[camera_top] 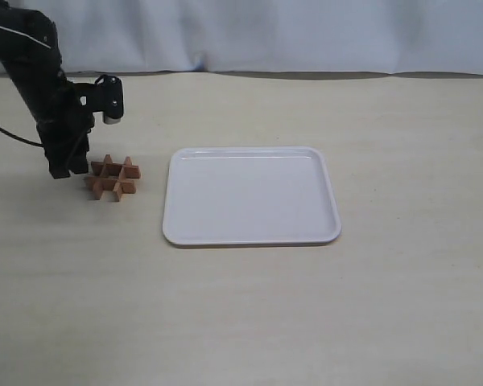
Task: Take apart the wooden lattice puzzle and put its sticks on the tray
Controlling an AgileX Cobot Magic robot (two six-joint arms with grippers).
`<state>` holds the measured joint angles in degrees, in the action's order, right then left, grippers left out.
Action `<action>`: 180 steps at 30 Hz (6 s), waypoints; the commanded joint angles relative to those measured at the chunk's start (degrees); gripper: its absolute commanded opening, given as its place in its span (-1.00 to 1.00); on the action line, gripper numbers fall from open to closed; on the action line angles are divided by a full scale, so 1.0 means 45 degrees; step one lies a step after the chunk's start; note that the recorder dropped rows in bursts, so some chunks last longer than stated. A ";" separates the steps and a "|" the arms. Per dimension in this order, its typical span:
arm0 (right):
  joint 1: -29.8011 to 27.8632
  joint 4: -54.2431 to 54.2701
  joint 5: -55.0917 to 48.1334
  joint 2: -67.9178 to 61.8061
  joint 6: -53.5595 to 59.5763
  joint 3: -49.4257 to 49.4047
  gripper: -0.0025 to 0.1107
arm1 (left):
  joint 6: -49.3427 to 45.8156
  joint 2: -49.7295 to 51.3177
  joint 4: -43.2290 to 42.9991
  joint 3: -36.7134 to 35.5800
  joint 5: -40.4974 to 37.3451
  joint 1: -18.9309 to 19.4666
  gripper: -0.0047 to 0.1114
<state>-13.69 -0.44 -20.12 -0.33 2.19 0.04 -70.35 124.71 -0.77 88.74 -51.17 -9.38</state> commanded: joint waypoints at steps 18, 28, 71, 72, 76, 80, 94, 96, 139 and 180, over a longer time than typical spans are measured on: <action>-0.0050 -0.0010 0.0116 0.0074 -0.0008 -0.0009 -0.88 | -0.1478 0.0376 0.1811 -0.0011 0.0906 -0.0136 -0.18; -0.0050 -0.0010 0.0116 0.0074 -0.0008 -0.0009 -0.88 | -0.1637 0.0376 0.1752 -0.0011 0.0174 -0.0136 -0.51; -0.0050 -0.0010 0.0116 0.0074 -0.0008 -0.0009 -0.88 | -0.2332 -0.0624 0.4409 -0.0011 0.0602 -0.4255 -0.92; -0.0050 -0.0010 0.0116 0.0074 -0.0008 -0.0009 -0.88 | -0.2332 -0.0485 0.4409 -0.0011 0.0741 -0.4374 -0.92; -0.0050 -0.0010 0.0116 0.0074 -0.0008 -0.0009 -0.88 | -0.2332 -0.0046 0.4409 -0.0011 0.1373 -0.4713 -0.92; -0.0050 -0.0010 0.0116 0.0074 -0.0008 -0.0009 -0.88 | -0.2332 0.0077 0.4459 -0.0011 0.1937 -0.4740 -0.82; -0.0050 -0.0010 0.0116 0.0074 -0.0008 -0.0009 -0.88 | -0.1436 -0.0425 0.3099 -0.0011 0.1169 -0.4714 -0.47; -0.0050 -0.0010 0.0116 0.0074 -0.0008 -0.0009 -0.88 | -0.0902 -0.0777 0.2100 -0.0011 0.0645 -0.4578 -0.61; -0.0050 -0.0010 0.0116 0.0074 -0.0008 -0.0009 -0.88 | 0.0641 -0.0524 0.1658 -0.2667 0.2024 -0.0142 -0.11; -0.0050 -0.0010 0.0116 0.0074 -0.0008 -0.0009 -0.88 | -0.1578 -0.2543 0.4779 -0.2667 0.1941 -0.0297 -0.92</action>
<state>-13.69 -0.44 -20.12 -0.33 2.19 0.04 -73.38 113.61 13.95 76.79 -43.06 -9.98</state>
